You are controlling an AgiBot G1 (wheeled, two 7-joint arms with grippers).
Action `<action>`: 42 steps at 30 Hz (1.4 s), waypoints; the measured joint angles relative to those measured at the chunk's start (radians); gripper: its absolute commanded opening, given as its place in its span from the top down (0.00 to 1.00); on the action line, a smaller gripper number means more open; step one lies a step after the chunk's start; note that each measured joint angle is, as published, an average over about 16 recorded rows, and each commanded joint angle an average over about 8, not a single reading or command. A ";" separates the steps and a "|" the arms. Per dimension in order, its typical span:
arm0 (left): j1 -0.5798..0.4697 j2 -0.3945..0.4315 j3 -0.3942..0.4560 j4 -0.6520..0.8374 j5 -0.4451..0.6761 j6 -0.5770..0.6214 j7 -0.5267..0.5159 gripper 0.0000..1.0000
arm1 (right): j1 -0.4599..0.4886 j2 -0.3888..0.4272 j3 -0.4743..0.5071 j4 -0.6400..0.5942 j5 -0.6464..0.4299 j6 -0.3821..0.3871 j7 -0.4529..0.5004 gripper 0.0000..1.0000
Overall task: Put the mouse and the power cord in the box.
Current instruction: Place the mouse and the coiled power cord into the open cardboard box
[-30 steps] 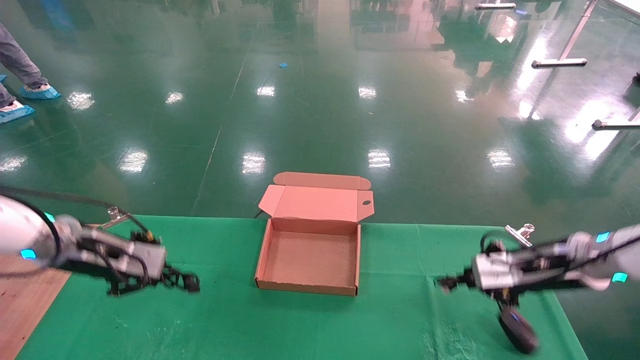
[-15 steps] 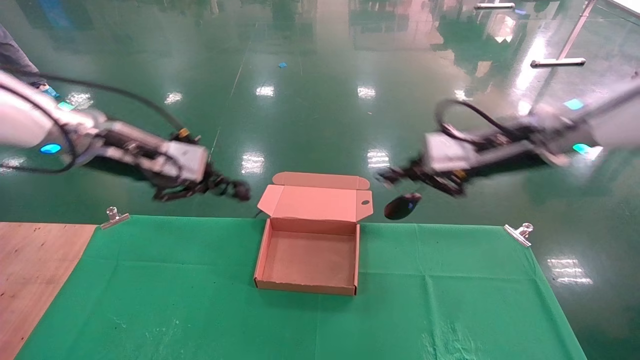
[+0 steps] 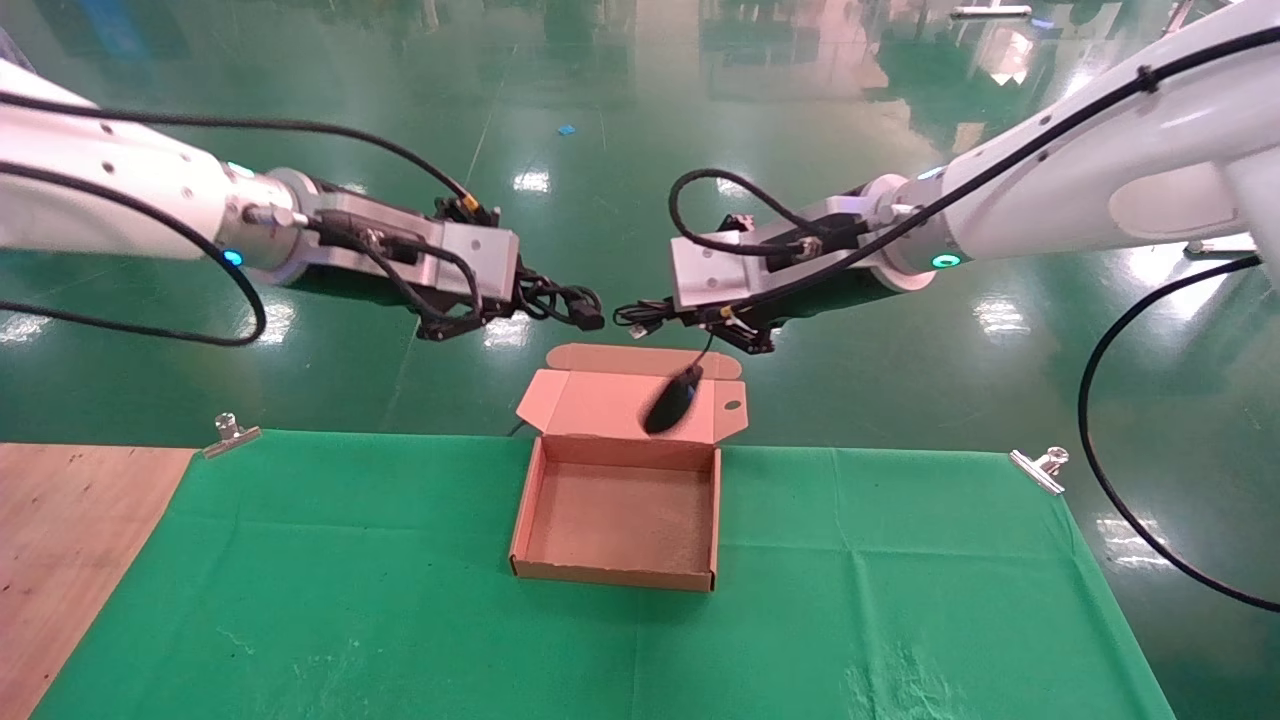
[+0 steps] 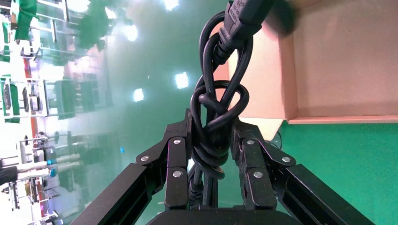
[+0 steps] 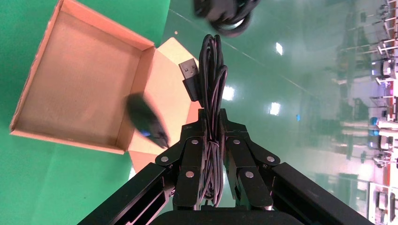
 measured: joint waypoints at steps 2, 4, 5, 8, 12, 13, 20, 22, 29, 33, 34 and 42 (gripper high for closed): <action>0.017 0.001 0.000 -0.020 0.002 -0.014 -0.002 1.00 | -0.007 -0.001 -0.009 0.016 0.005 0.006 0.013 1.00; 0.040 0.003 -0.001 -0.041 0.005 -0.043 0.000 1.00 | -0.012 0.000 -0.017 0.029 0.010 0.011 0.024 1.00; 0.055 0.004 -0.003 -0.051 0.005 -0.065 0.001 1.00 | -0.014 0.002 -0.021 0.034 0.013 0.013 0.028 1.00; 0.113 0.010 -0.013 -0.087 0.009 -0.157 0.001 1.00 | -0.018 0.009 -0.030 0.041 0.022 0.014 0.034 1.00; 0.217 0.024 -0.026 -0.144 0.027 -0.315 -0.001 1.00 | -0.022 0.028 -0.036 0.038 0.035 0.006 0.029 1.00; 0.246 0.029 -0.029 -0.159 0.033 -0.358 -0.003 1.00 | -0.023 0.034 -0.036 0.037 0.038 0.003 0.026 1.00; 0.447 0.076 -0.042 -0.238 0.080 -0.612 -0.059 1.00 | -0.042 0.097 -0.029 0.022 0.063 -0.034 -0.006 1.00; 0.490 0.092 -0.033 -0.247 0.097 -0.649 -0.080 1.00 | -0.049 0.118 -0.025 0.022 0.070 -0.046 -0.015 1.00; 0.559 0.141 0.042 -0.219 0.115 -0.674 -0.163 1.00 | -0.075 0.190 -0.012 0.039 0.090 -0.084 -0.035 1.00; 0.561 0.156 0.111 -0.185 0.102 -0.681 -0.203 1.00 | -0.086 0.223 -0.007 0.055 0.098 -0.098 -0.039 1.00; 0.559 0.158 0.131 -0.178 0.097 -0.685 -0.211 1.00 | -0.088 0.230 -0.006 0.060 0.099 -0.100 -0.039 1.00; 0.534 0.163 0.285 -0.130 0.027 -0.739 -0.269 0.43 | -0.111 0.268 0.000 0.089 0.107 -0.110 -0.037 1.00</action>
